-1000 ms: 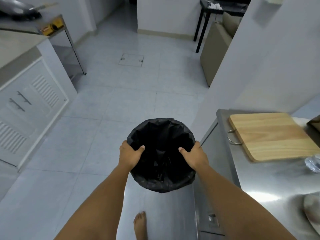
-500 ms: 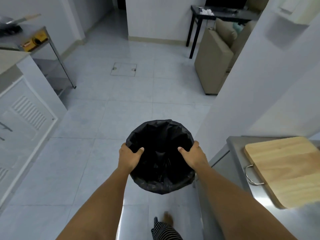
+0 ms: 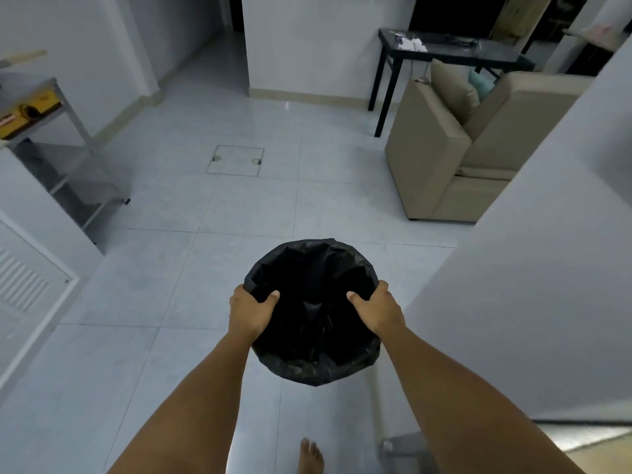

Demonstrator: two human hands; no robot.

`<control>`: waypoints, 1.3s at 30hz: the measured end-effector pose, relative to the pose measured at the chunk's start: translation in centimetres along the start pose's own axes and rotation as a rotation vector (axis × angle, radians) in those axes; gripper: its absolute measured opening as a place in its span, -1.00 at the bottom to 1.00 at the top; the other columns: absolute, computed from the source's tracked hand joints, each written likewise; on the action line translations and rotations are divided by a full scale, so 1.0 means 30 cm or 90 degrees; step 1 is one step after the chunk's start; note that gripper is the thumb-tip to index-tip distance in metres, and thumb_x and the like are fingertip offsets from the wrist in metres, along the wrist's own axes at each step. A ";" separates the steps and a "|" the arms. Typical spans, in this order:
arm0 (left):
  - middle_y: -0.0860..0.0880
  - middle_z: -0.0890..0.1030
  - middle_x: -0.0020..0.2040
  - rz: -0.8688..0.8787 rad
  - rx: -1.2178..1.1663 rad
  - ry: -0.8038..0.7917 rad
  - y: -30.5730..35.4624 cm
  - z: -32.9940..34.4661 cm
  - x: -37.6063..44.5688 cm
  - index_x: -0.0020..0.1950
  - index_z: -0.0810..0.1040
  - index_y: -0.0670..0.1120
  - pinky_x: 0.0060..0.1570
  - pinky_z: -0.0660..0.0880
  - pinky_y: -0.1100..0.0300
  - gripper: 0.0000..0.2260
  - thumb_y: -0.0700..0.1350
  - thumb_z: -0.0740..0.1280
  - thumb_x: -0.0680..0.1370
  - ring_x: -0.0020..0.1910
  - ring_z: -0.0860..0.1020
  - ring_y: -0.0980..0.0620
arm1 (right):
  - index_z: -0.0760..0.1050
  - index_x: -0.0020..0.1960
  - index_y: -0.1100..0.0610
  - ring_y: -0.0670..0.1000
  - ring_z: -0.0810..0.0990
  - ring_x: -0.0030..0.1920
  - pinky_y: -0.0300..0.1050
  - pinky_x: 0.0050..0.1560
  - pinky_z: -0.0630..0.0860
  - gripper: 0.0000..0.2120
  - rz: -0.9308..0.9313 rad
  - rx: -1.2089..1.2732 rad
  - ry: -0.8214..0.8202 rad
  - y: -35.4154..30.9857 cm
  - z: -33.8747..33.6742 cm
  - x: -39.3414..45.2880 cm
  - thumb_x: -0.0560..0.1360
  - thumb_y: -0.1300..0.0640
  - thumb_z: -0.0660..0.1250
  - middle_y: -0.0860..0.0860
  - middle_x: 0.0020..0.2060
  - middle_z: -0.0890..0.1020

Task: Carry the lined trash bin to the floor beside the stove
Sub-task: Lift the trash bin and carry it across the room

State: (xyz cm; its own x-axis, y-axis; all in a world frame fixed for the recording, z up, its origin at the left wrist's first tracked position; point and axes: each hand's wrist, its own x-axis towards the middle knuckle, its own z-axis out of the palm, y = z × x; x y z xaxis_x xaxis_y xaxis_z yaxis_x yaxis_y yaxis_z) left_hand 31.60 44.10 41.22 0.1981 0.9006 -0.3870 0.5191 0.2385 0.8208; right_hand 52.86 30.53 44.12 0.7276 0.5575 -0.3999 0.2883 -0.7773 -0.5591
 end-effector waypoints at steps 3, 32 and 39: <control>-0.20 0.49 0.37 -0.002 -0.007 -0.004 0.107 0.059 0.138 0.47 0.31 -0.17 0.34 0.47 -0.20 -0.26 0.17 0.45 0.43 0.32 0.53 -0.28 | 0.17 0.48 0.18 0.26 0.52 0.30 0.14 0.24 0.49 -0.24 0.001 0.006 0.001 -0.070 -0.059 0.162 0.49 -0.26 0.31 0.17 0.35 0.50; -0.23 0.43 0.44 0.021 0.028 0.004 1.131 0.573 1.742 0.53 0.26 -0.22 0.41 0.38 -0.22 -0.13 0.24 0.44 0.40 0.39 0.47 -0.30 | 0.19 0.45 0.18 0.28 0.52 0.30 0.13 0.23 0.48 -0.26 -0.013 0.026 0.007 -0.859 -0.447 1.876 0.50 -0.27 0.29 0.18 0.35 0.50; -0.24 0.45 0.42 -0.016 0.010 0.038 1.407 0.762 2.110 0.51 0.29 -0.22 0.39 0.40 -0.23 -0.12 0.28 0.44 0.37 0.37 0.48 -0.30 | 0.22 0.44 0.19 0.28 0.51 0.32 0.22 0.30 0.48 -0.26 -0.030 0.040 -0.039 -1.035 -0.600 2.374 0.48 -0.26 0.34 0.18 0.36 0.48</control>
State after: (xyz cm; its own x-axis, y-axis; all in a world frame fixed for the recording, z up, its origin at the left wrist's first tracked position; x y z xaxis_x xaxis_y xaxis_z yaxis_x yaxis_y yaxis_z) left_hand 85.06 102.87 41.77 0.1350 0.9143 -0.3819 0.5359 0.2568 0.8043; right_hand 106.94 89.11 46.07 0.6740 0.6116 -0.4143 0.2803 -0.7306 -0.6226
